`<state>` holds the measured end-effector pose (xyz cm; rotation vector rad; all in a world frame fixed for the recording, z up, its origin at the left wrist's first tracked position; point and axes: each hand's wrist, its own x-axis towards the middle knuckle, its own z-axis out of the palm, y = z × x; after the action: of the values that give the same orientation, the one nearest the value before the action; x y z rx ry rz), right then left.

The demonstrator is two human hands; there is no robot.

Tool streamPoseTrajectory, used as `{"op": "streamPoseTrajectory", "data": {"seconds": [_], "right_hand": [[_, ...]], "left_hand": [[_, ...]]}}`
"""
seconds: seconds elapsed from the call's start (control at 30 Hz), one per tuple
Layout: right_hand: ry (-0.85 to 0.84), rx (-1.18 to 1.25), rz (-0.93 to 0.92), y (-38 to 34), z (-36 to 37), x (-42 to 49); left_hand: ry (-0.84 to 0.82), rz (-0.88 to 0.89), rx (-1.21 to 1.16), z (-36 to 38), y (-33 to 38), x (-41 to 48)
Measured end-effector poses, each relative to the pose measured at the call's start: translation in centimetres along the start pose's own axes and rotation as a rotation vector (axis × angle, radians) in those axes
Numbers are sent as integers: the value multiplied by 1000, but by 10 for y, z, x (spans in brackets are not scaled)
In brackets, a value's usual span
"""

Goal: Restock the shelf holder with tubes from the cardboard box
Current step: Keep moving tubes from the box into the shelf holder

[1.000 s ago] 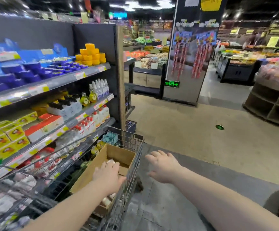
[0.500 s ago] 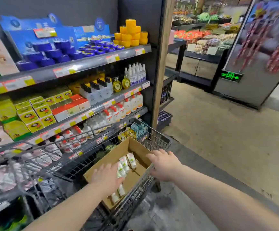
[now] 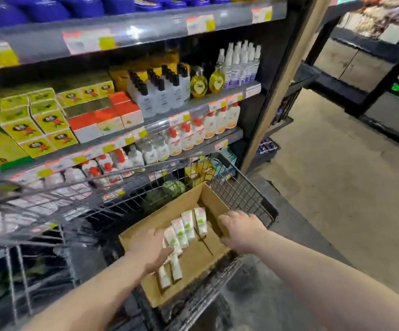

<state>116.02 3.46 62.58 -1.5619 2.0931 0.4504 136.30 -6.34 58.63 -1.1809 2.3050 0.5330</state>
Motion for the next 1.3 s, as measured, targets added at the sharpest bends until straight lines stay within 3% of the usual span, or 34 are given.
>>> {"op": "streamPoseTrajectory", "data": {"seconds": [0.43, 0.6, 0.87, 1.0, 1.3], "right_hand": [[-381, -49, -246, -28, 84, 156], [-557, -38, -263, -38, 137, 203], [-621, 141, -174, -58, 208, 241], [-595, 271, -68, -72, 233, 253], [-491, 442, 92, -92, 266, 267]], "left_hand": [[-237, -312, -305, 88, -26, 62], [-273, -378, -507, 133, -24, 104], [-237, -643, -841, 205, -31, 153], [-184, -686, -996, 234, -32, 172], [-60, -761, -859, 262, -29, 190]]}}
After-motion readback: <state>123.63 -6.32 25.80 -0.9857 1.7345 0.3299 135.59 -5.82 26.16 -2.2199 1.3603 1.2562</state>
